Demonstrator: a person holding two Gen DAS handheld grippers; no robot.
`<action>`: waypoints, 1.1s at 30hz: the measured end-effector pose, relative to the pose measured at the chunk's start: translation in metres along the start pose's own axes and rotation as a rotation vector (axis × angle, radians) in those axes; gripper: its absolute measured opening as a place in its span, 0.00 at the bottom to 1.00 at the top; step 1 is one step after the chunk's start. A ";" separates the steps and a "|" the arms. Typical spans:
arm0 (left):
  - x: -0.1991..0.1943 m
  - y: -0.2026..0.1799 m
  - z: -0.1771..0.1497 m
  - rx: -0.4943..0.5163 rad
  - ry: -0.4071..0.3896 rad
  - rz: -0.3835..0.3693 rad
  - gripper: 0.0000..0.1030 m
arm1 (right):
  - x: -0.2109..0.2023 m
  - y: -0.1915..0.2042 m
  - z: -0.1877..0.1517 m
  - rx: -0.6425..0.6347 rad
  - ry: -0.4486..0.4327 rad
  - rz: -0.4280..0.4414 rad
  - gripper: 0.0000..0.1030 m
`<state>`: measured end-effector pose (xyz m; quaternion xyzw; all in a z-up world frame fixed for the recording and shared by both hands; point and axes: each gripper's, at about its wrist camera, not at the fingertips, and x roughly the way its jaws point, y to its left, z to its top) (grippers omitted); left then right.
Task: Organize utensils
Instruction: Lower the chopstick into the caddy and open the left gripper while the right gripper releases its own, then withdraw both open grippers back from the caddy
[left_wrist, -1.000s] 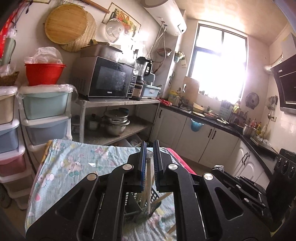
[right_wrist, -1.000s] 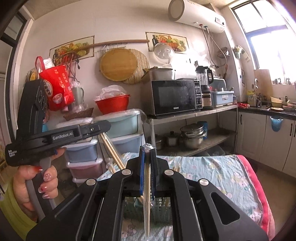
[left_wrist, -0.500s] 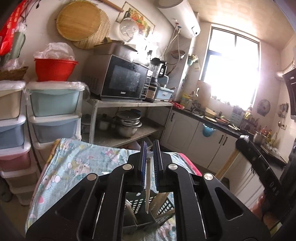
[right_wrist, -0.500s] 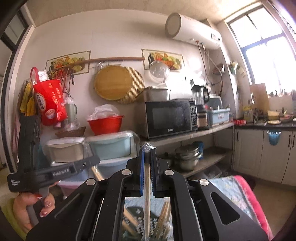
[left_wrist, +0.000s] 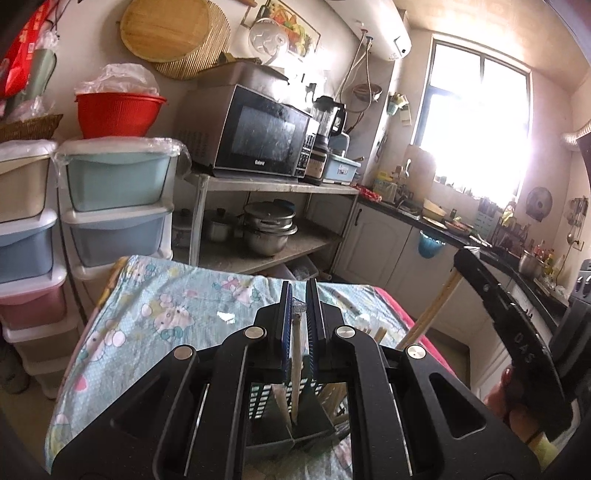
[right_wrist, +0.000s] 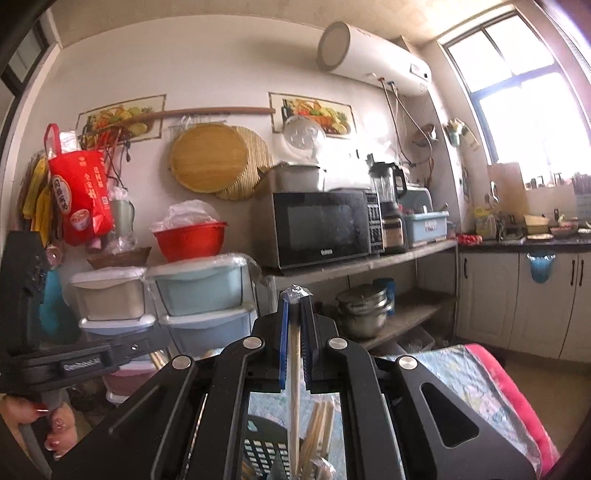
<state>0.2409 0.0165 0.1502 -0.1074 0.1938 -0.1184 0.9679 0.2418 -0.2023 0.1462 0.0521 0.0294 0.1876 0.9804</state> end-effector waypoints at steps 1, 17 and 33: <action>0.001 0.001 -0.003 -0.001 0.007 0.000 0.05 | 0.001 -0.001 -0.003 0.005 0.010 -0.001 0.07; -0.005 -0.001 -0.026 -0.002 0.064 0.006 0.38 | -0.021 -0.010 -0.028 0.037 0.099 -0.021 0.35; -0.040 -0.010 -0.065 0.034 0.060 0.081 0.90 | -0.063 -0.012 -0.059 0.045 0.213 -0.038 0.62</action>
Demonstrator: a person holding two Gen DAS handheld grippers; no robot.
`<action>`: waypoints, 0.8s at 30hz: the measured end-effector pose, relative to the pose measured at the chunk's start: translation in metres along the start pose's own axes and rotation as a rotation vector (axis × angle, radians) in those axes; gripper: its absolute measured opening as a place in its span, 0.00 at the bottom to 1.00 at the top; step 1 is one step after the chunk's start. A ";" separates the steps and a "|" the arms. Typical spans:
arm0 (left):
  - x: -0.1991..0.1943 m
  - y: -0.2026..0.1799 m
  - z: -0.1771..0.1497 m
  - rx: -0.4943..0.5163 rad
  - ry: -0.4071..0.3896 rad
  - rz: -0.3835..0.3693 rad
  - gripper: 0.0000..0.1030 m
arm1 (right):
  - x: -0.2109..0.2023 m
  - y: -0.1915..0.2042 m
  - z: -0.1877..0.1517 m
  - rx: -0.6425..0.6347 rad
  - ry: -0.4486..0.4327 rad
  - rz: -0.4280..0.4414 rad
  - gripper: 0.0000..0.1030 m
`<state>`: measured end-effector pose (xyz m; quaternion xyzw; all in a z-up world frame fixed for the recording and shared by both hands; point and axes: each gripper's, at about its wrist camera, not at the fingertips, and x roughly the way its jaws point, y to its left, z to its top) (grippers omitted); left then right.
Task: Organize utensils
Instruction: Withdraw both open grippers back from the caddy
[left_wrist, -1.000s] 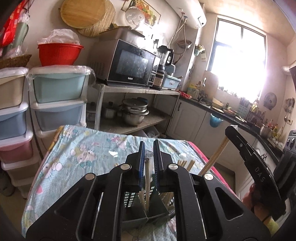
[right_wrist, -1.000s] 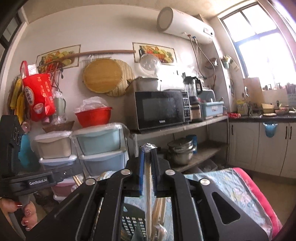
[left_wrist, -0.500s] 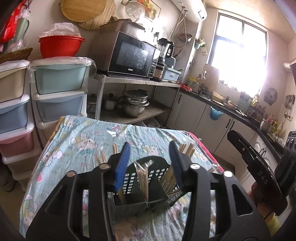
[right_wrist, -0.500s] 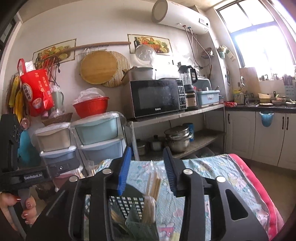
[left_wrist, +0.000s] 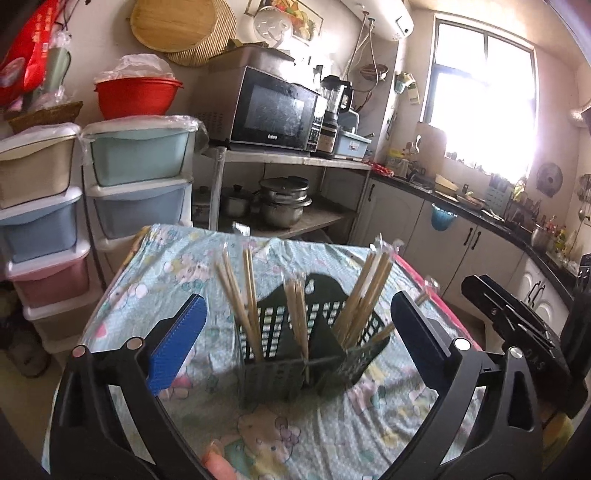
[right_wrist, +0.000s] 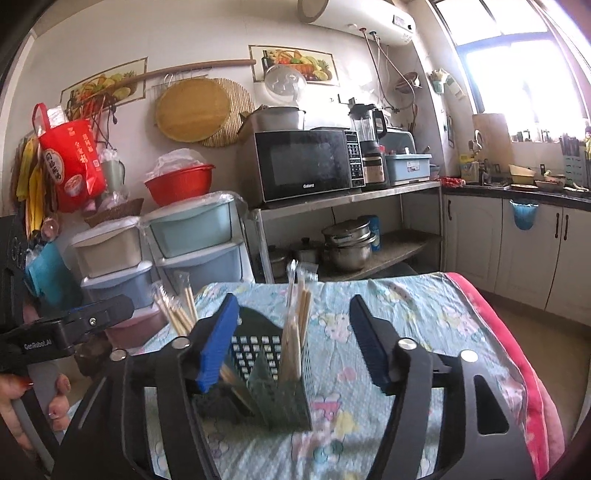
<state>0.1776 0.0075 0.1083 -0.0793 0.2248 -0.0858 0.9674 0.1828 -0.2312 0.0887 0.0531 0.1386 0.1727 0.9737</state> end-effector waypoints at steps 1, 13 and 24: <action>-0.002 0.000 -0.004 0.000 0.002 0.006 0.90 | -0.003 0.001 -0.002 -0.003 0.004 -0.001 0.65; -0.024 -0.003 -0.051 0.007 0.060 0.021 0.90 | -0.034 0.011 -0.036 -0.021 0.077 0.001 0.82; -0.024 -0.002 -0.100 0.016 0.140 0.032 0.90 | -0.045 0.019 -0.085 -0.048 0.210 0.014 0.86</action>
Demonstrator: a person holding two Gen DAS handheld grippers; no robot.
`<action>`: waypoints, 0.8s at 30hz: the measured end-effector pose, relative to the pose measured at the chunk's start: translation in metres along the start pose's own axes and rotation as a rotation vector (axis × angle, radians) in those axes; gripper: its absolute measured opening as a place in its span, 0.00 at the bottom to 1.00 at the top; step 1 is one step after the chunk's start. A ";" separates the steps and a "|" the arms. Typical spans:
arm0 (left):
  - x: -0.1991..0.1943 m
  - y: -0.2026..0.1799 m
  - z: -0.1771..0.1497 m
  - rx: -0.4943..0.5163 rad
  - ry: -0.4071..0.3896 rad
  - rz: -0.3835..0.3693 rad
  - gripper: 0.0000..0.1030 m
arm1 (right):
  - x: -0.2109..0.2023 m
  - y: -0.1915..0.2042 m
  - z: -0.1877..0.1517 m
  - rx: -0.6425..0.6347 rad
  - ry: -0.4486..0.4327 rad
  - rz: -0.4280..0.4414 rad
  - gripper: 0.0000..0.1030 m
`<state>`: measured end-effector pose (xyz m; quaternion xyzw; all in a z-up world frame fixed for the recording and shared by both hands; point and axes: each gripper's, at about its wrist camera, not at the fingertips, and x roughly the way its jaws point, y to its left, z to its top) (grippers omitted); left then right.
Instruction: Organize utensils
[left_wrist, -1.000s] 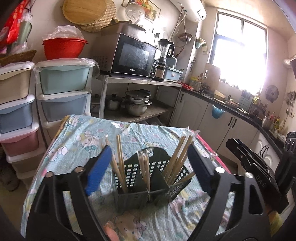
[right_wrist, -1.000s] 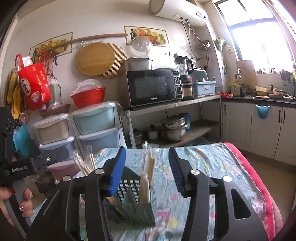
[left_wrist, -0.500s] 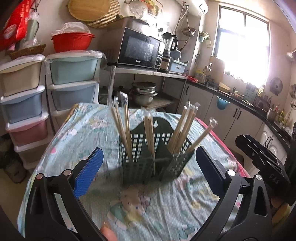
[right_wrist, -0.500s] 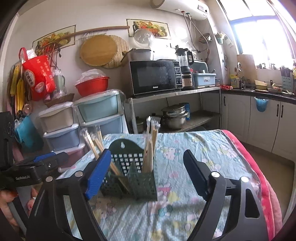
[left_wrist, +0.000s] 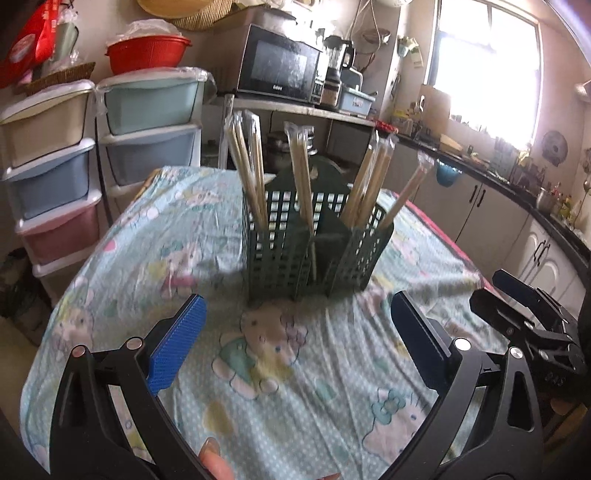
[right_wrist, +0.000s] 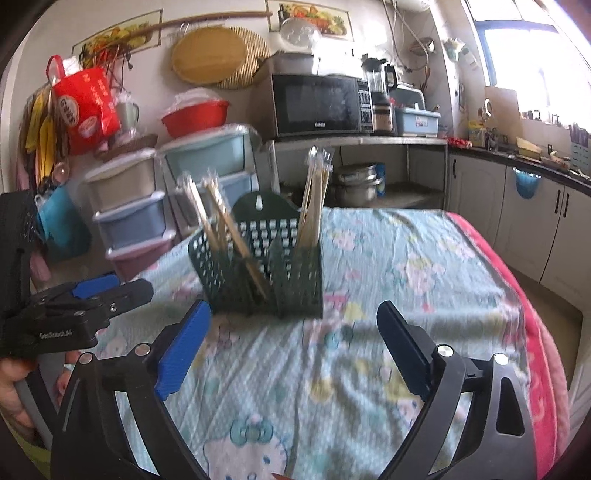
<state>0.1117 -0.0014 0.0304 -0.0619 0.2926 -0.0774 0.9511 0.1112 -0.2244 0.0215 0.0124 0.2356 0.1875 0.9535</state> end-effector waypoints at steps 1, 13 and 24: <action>0.001 0.000 -0.004 -0.001 0.009 -0.003 0.90 | 0.001 0.001 -0.004 -0.001 0.012 0.002 0.86; 0.007 0.004 -0.037 -0.009 0.026 0.040 0.90 | 0.007 0.007 -0.040 -0.011 0.061 -0.029 0.86; -0.003 0.002 -0.053 0.015 -0.123 0.075 0.90 | -0.013 0.011 -0.058 -0.038 -0.130 -0.118 0.93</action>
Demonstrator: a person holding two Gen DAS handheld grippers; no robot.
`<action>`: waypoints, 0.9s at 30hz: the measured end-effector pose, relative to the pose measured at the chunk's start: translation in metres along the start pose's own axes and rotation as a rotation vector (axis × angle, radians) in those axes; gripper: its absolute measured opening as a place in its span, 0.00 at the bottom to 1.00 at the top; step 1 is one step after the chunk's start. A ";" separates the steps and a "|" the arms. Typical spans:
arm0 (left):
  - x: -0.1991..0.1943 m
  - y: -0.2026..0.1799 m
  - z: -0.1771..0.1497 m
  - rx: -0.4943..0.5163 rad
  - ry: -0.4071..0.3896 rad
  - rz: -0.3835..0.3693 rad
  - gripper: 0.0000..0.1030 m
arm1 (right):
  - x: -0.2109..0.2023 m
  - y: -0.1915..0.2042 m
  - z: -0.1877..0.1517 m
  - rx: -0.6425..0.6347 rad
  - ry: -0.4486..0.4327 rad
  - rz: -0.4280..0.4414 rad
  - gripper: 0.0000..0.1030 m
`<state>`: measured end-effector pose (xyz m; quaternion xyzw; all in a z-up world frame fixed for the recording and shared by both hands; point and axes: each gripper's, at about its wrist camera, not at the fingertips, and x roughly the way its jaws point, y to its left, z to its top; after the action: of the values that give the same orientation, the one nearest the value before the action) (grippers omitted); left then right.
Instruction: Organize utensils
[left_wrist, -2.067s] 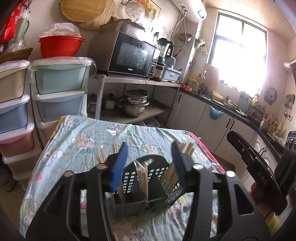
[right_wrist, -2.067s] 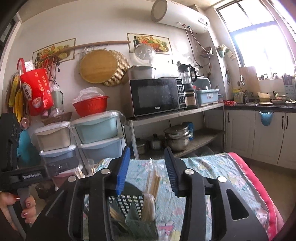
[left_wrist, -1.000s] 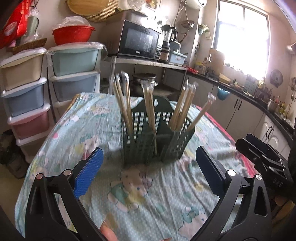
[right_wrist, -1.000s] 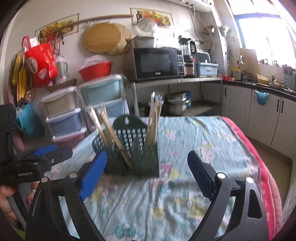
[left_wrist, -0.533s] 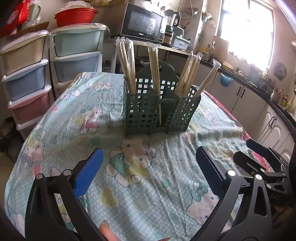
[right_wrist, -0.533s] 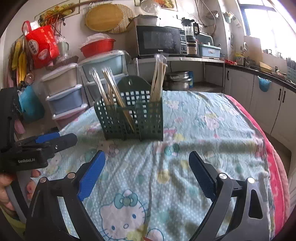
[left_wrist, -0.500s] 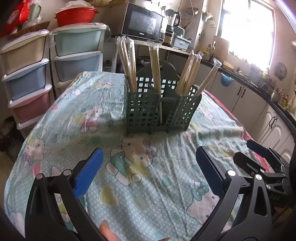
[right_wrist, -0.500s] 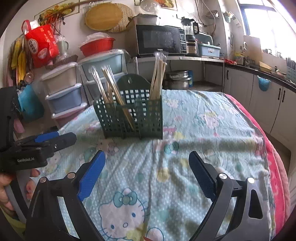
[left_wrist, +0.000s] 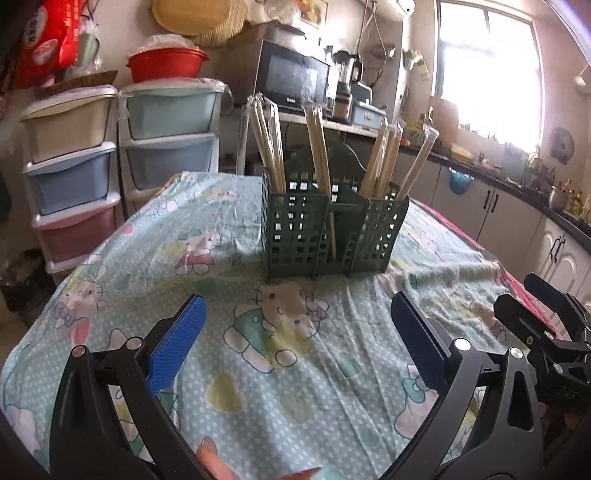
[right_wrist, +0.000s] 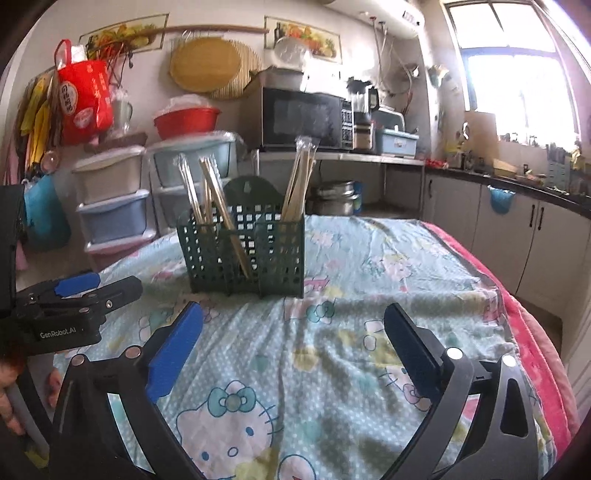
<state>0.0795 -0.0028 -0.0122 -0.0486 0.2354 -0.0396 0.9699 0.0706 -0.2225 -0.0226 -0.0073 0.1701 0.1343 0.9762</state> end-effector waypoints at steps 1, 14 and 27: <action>0.000 0.000 -0.001 0.000 -0.005 -0.001 0.90 | -0.001 -0.001 0.000 0.004 -0.009 -0.004 0.93; -0.011 0.000 -0.003 -0.001 -0.102 -0.030 0.90 | -0.025 -0.010 -0.004 0.047 -0.157 -0.040 0.94; -0.019 -0.002 -0.004 0.015 -0.149 -0.032 0.90 | -0.032 -0.003 -0.005 0.018 -0.190 -0.050 0.94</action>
<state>0.0606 -0.0035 -0.0073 -0.0480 0.1614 -0.0532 0.9843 0.0407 -0.2339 -0.0172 0.0100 0.0779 0.1087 0.9910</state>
